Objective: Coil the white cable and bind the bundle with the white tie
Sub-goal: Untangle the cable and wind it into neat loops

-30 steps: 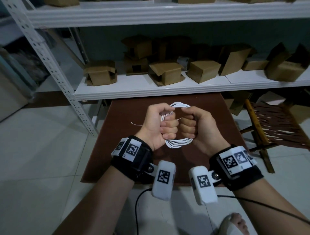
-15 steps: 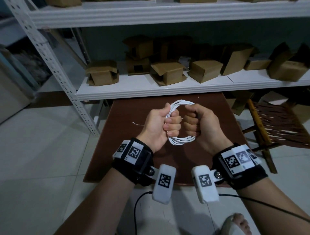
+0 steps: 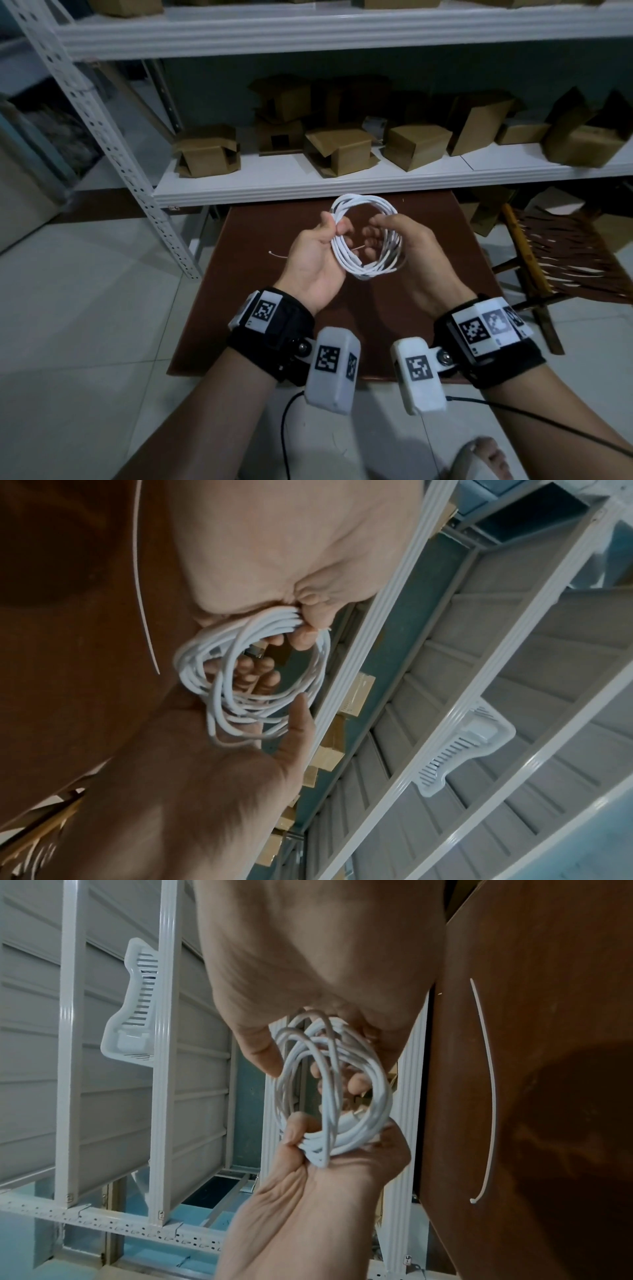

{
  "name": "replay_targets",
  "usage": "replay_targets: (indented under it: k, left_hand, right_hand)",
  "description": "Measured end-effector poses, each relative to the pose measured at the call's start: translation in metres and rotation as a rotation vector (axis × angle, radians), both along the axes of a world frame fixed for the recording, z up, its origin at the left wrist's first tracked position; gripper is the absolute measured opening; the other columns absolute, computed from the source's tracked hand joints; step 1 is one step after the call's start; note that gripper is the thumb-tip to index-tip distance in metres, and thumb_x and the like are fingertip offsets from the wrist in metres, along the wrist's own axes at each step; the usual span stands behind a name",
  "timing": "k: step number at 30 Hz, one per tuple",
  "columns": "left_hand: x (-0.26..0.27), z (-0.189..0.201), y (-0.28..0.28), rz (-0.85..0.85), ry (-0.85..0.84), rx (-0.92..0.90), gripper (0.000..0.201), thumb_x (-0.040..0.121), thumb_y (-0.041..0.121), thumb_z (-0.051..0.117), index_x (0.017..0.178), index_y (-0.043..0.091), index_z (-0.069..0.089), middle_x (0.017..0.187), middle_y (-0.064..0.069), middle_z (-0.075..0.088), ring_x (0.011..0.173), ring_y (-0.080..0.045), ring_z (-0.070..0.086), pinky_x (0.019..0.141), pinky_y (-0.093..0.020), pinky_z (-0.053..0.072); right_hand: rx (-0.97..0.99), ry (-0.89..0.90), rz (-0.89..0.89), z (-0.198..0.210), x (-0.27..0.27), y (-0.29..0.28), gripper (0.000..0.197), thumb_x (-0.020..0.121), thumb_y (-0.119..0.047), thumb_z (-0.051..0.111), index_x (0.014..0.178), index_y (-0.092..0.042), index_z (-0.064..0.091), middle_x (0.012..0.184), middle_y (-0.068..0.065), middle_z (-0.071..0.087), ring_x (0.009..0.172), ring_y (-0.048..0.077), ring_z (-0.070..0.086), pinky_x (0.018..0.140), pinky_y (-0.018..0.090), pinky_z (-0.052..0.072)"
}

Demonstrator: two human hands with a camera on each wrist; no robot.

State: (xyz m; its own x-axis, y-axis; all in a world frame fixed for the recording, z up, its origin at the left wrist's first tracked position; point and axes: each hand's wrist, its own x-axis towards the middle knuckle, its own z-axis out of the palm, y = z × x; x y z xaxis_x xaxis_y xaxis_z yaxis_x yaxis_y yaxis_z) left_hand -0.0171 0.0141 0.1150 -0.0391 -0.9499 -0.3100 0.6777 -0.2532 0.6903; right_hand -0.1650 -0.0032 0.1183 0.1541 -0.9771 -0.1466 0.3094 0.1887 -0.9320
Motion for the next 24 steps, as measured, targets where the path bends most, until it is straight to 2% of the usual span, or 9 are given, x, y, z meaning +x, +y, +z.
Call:
replay_targets:
  k: [3, 5, 8, 10, 12, 15, 18, 21, 24]
  left_hand:
    - [-0.001, 0.004, 0.003, -0.027, 0.039, -0.022, 0.049, 0.114, 0.041, 0.024, 0.078, 0.015, 0.043, 0.076, -0.008, 0.059, 0.084, -0.026, 0.059, 0.093, -0.048, 0.047]
    - [-0.001, 0.004, 0.001, 0.013, 0.055, -0.026, 0.047, 0.115, 0.039, 0.026, 0.079, 0.014, 0.044, 0.082, -0.007, 0.051, 0.081, -0.026, 0.057, 0.091, -0.048, 0.051]
    - [0.0, 0.0, -0.002, 0.108, 0.101, -0.004, 0.041, 0.115, 0.035, 0.031, 0.083, 0.014, 0.045, 0.089, -0.006, 0.044, 0.077, -0.025, 0.052, 0.099, -0.049, 0.044]
    - [0.0, 0.0, -0.003, 0.151, 0.131, -0.007, 0.038, 0.116, 0.031, 0.032, 0.084, 0.015, 0.045, 0.089, -0.003, 0.044, 0.068, -0.023, 0.057, 0.095, -0.05, 0.044]
    - [-0.001, -0.001, -0.003, 0.19, 0.167, -0.016, 0.038, 0.117, 0.027, 0.032, 0.084, 0.014, 0.047, 0.084, 0.0, 0.047, 0.06, -0.017, 0.064, 0.085, -0.047, 0.05]
    - [0.0, -0.005, -0.006, 0.193, 0.168, -0.035, 0.039, 0.115, 0.035, 0.036, 0.085, 0.013, 0.047, 0.083, -0.001, 0.046, 0.078, -0.02, 0.058, 0.08, -0.053, 0.06]
    - [-0.001, -0.01, -0.009, 0.19, 0.172, -0.023, 0.038, 0.113, 0.041, 0.037, 0.091, 0.012, 0.048, 0.093, -0.005, 0.042, 0.085, -0.025, 0.054, 0.072, -0.062, 0.064]
    - [-0.004, -0.006, -0.008, 0.206, 0.17, 0.0, 0.035, 0.114, 0.038, 0.038, 0.091, 0.013, 0.048, 0.092, -0.004, 0.041, 0.083, -0.019, 0.051, 0.059, -0.049, 0.064]
    - [-0.005, -0.003, -0.008, 0.226, 0.154, 0.021, 0.037, 0.115, 0.035, 0.037, 0.088, 0.013, 0.048, 0.087, -0.001, 0.042, 0.078, -0.015, 0.05, 0.053, -0.036, 0.061]
  right_hand:
    - [0.053, -0.051, 0.06, 0.0, 0.003, 0.004, 0.01, 0.095, -0.016, 0.069, 0.099, -0.007, 0.073, 0.089, 0.015, 0.076, 0.075, 0.024, 0.073, 0.069, 0.034, 0.061]
    - [0.079, -0.061, 0.094, 0.0, 0.004, 0.005, 0.011, 0.093, -0.018, 0.072, 0.087, -0.012, 0.079, 0.093, 0.017, 0.075, 0.079, 0.025, 0.073, 0.077, 0.037, 0.059]
    - [0.125, -0.034, 0.153, 0.0, 0.005, 0.007, 0.012, 0.094, -0.025, 0.073, 0.091, -0.015, 0.077, 0.096, 0.01, 0.076, 0.081, 0.018, 0.073, 0.077, 0.033, 0.057]
    - [0.15, -0.023, 0.193, 0.0, 0.005, 0.008, 0.011, 0.095, -0.026, 0.072, 0.094, -0.015, 0.075, 0.096, 0.006, 0.076, 0.087, 0.015, 0.074, 0.084, 0.035, 0.061]
    - [0.138, -0.013, 0.219, -0.001, 0.007, 0.01, 0.013, 0.092, -0.019, 0.076, 0.102, -0.012, 0.07, 0.098, 0.006, 0.076, 0.093, 0.016, 0.074, 0.088, 0.037, 0.063]
    - [0.082, -0.044, 0.198, -0.005, 0.011, 0.014, 0.046, 0.081, 0.004, 0.082, 0.118, -0.009, 0.058, 0.099, 0.016, 0.077, 0.088, 0.022, 0.076, 0.076, 0.032, 0.064]
    - [0.003, 0.036, 0.126, -0.008, 0.013, 0.015, 0.053, 0.075, 0.016, 0.083, 0.12, 0.003, 0.06, 0.091, 0.023, 0.075, 0.073, 0.021, 0.075, 0.068, 0.027, 0.061]
    - [-0.009, 0.051, 0.085, -0.008, 0.012, 0.014, 0.053, 0.075, 0.016, 0.084, 0.12, 0.017, 0.057, 0.089, 0.025, 0.073, 0.069, 0.02, 0.075, 0.066, 0.025, 0.061]
    - [-0.009, 0.06, 0.084, -0.008, 0.01, 0.012, 0.052, 0.076, 0.015, 0.083, 0.121, 0.018, 0.058, 0.086, 0.022, 0.074, 0.068, 0.019, 0.074, 0.065, 0.025, 0.061]
